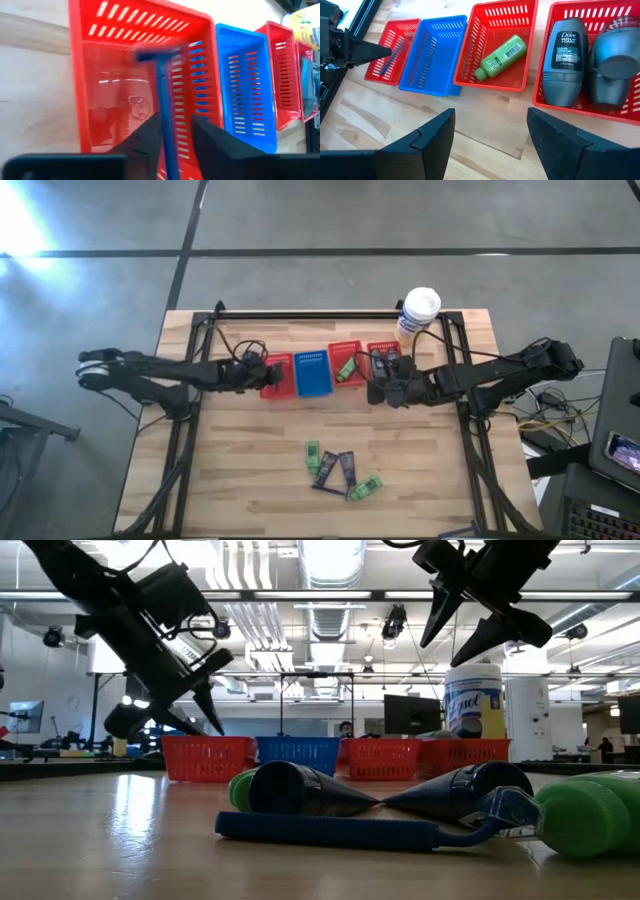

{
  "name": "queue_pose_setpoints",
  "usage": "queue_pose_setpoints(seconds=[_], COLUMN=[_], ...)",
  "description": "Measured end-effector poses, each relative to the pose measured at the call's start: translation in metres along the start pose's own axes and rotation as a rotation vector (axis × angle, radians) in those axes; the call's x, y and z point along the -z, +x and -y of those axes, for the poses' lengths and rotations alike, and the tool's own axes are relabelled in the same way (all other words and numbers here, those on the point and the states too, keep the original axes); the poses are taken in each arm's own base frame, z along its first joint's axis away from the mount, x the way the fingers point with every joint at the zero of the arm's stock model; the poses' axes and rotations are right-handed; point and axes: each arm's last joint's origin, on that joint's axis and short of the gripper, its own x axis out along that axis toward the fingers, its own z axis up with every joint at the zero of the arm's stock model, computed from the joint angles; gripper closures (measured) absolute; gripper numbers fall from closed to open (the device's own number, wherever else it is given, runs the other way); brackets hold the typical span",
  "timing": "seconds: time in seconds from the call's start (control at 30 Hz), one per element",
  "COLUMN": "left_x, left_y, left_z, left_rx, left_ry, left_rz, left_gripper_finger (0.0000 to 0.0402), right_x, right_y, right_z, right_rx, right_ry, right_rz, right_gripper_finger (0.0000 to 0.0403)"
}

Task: Pick & Place Travel size toiletries
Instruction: Put the blue razor into the left red bin, then put the green shampoo into the middle red bin

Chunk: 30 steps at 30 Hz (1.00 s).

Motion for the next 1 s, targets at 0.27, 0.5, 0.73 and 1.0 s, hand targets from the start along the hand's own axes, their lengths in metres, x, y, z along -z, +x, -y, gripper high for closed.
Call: queue_pose_setpoints(seconds=[0.27, 0.5, 0.73, 1.0], left_x=[-0.008, -0.008, 0.01, 0.032], left_y=[-0.016, -0.047, -0.07, -0.092], left_z=[0.027, 0.049, 0.045, 0.042], left_rx=[0.097, 0.263, 0.32, 0.421], left_ry=[0.126, 0.477, 0.72, 0.889], left_rz=[-0.009, -0.056, -0.155, -0.235], left_gripper_finger=[0.0212, 0.0202, 0.0204, 0.0204], right_x=[0.003, 0.016, 0.056, 0.108], right_y=[0.0, 0.007, 0.041, 0.011], right_z=[-0.001, -0.007, -0.022, -0.04], right_rx=[-0.03, -0.107, -0.121, -0.238], right_ry=[-0.094, -0.154, -0.16, -0.679], right_rz=[-0.099, -0.391, -0.716, -0.809], right_gripper_finger=[0.0138, 0.0121, 0.0133, 0.0162])
